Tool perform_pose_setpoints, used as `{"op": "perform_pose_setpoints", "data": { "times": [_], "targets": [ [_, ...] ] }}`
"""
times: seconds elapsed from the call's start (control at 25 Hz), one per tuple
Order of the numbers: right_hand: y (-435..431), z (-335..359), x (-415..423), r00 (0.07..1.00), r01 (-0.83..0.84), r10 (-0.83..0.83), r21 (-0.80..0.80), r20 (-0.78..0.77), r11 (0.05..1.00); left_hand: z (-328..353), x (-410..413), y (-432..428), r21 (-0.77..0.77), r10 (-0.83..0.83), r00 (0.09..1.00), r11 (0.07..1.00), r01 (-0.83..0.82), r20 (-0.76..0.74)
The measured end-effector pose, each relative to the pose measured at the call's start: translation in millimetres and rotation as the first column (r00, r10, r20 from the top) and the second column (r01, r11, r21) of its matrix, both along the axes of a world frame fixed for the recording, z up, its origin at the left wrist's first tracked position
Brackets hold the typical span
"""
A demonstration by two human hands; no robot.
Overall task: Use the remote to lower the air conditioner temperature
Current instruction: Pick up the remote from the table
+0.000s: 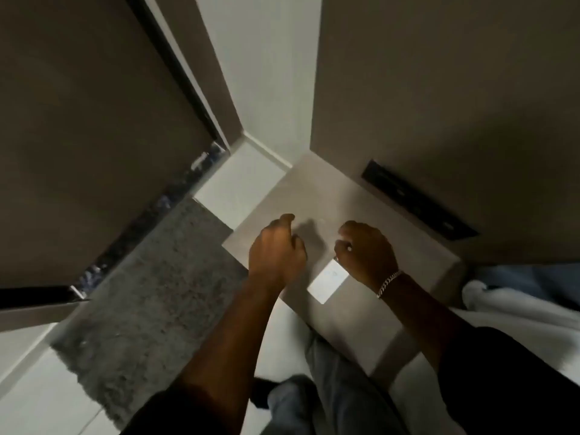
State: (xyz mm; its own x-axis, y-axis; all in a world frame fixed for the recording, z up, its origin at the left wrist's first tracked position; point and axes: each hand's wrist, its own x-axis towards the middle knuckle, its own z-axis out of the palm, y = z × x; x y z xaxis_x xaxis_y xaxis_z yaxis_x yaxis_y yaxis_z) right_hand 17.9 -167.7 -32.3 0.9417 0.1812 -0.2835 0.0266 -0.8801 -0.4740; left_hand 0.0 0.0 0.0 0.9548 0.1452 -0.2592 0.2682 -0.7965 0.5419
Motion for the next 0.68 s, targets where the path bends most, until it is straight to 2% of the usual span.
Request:
{"op": "perform_pose_setpoints", "data": {
  "times": [0.16,0.24,0.36,0.44,0.56,0.68],
  "targets": [
    [-27.7,-91.0,-21.4,0.947,0.281,-0.287,-0.062,-0.147,0.958,-94.0,-2.8,-42.1,-0.089,-0.072,0.969,0.995,0.052,-0.237],
    [-33.3,-128.5,-32.4,0.893,0.39,-0.392,-0.058,-0.22,0.919,-133.6,-7.4,-59.3,-0.136,-0.119,0.954,0.987,0.084,-0.274],
    [-32.2,-155.4,-39.4,0.79,0.565,-0.532,0.026,-0.306,0.825,-165.8,-6.2,-75.8,-0.155,-0.148,0.962,0.981,0.114,-0.231],
    [-28.0,-162.0,-42.7,0.739,0.642,-0.587,0.08,-0.329,0.763,-177.7,-0.8,-82.5,-0.225,-0.055,0.956,0.974,-0.012,-0.288],
    [-16.9,-155.2,-49.9,0.764,0.638,-0.602,0.132,-0.233,0.758,-181.8,0.6,-76.8,-0.278,0.136,0.868,0.914,-0.296,-0.477],
    [-1.1,-132.7,-50.3,0.782,0.618,-0.552,0.248,-0.289,0.746,-163.4,-8.0,-58.1,-0.289,0.273,0.797,0.829,-0.479,-0.539]
  ]
}}
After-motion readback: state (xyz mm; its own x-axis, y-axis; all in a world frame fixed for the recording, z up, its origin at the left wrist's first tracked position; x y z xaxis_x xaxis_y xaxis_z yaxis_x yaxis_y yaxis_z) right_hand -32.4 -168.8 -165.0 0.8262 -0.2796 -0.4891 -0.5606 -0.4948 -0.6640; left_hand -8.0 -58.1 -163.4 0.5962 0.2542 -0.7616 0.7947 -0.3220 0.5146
